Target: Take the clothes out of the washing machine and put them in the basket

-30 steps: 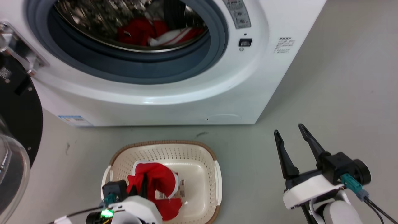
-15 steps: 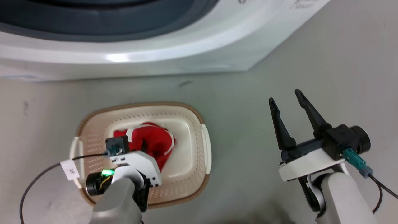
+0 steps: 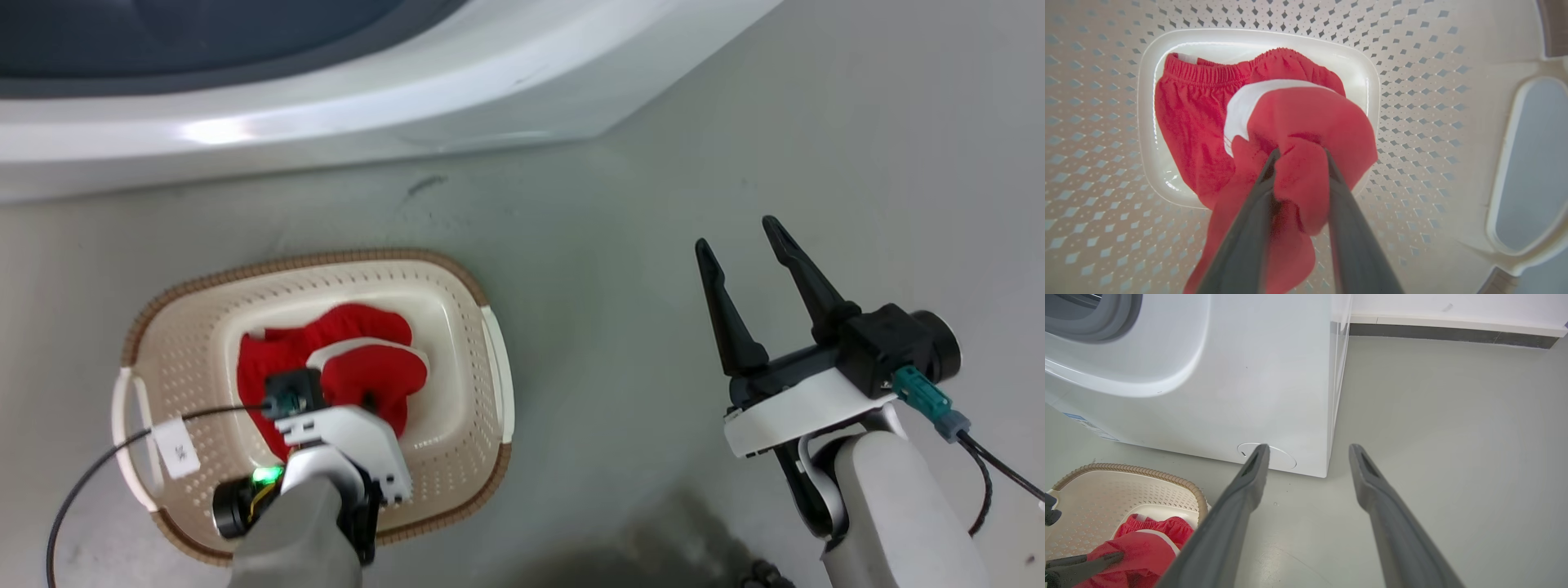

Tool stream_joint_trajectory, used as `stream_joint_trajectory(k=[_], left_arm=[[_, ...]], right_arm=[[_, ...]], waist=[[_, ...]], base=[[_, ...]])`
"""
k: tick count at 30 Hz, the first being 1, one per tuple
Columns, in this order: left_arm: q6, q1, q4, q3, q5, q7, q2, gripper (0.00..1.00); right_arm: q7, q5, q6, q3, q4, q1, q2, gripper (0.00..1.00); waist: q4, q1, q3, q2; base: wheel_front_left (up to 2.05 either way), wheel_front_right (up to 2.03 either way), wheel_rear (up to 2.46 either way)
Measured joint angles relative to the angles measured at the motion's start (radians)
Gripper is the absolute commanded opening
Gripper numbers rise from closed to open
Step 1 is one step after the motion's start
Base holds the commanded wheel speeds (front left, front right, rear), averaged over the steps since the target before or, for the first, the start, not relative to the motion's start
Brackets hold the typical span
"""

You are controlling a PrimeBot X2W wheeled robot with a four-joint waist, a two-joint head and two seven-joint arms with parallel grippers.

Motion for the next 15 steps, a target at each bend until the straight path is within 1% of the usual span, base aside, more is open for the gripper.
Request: stream_joint_trajectory(k=[4, 9, 12, 15], left_arm=[[-0.020, 0.048, 0.005, -0.003, -0.011, -0.011, 0.000, 1.00], [-0.054, 0.107, -0.016, -0.004, -0.028, -0.022, 0.000, 1.00], [-0.055, 0.149, -0.090, 0.006, -0.022, -0.022, 0.000, 1.00], [-0.046, 0.201, -0.189, 0.026, 0.008, -0.025, 0.005, 1.00]], right_arm=[[0.000, -0.009, 0.000, -0.021, 0.011, 0.026, 0.001, 1.00], [-0.001, -0.028, 0.000, -0.039, 0.020, 0.082, 0.005, 1.00], [-0.001, -0.036, 0.000, -0.050, 0.022, 0.116, 0.007, 1.00], [-0.001, -0.043, 0.000, -0.057, 0.021, 0.144, 0.011, 1.00]], waist=[[0.006, 0.0000, -0.074, 0.0000], [0.028, -0.0001, -0.203, 0.0000], [0.041, -0.0002, -0.281, 0.0000], [0.052, -0.0002, -0.353, 0.0000]], base=[[0.00, 0.00, 0.00], [0.00, 0.00, 0.00], [0.00, 0.00, 0.00], [0.00, 0.00, 0.00]])
